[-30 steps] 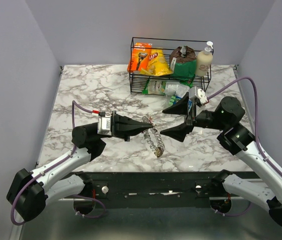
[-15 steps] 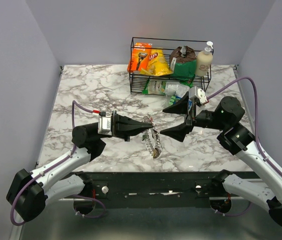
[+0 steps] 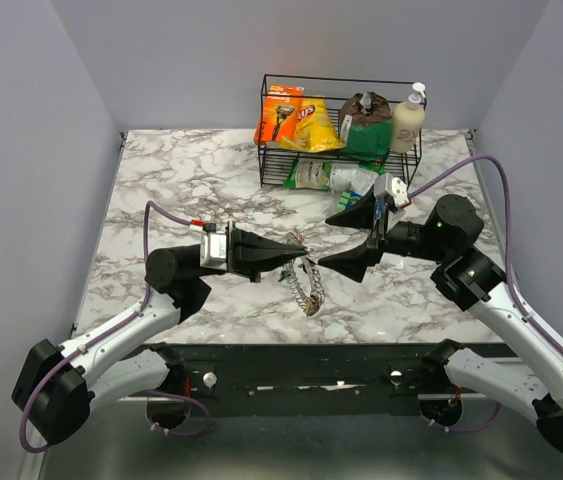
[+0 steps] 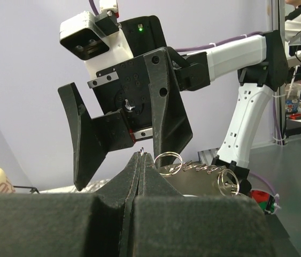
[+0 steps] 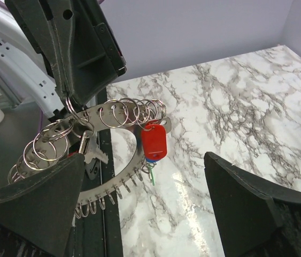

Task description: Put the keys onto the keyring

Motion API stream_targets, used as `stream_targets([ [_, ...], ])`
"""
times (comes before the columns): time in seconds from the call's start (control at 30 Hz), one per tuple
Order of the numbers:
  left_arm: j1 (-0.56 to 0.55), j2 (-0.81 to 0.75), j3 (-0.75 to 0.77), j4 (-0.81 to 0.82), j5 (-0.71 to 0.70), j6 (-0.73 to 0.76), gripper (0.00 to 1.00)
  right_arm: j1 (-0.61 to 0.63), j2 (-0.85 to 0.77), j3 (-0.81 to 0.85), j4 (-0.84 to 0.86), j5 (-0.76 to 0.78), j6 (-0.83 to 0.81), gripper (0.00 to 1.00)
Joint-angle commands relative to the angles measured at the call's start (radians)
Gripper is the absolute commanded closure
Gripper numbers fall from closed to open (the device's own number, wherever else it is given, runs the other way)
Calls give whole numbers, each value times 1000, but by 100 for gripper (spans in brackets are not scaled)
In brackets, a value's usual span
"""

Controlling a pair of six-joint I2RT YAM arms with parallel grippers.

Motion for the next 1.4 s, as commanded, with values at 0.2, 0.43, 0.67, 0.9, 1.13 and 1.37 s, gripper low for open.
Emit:
stream_targets([
  [0.2,-4,-53,-17,-87,-66,84,100,2,-16,-65,-7,97,-10,0],
  [0.43,-4,-105,-43,-172,-86,119,100,-6,-7,-112,12,124,6,0],
  [0.67,-2,-151,-65,-244,-119,153,100,-20,29,-131,12,144,47,0],
  [0.9,-2,-185,-79,-325,-161,189,100,-72,32,-160,12,202,105,0],
  [1.13,-2,-202,-91,-389,-213,221,100,-153,43,-183,12,210,159,0],
  [1.37,-2,-187,-93,-403,-244,239,100,-227,33,-201,42,195,199,0],
])
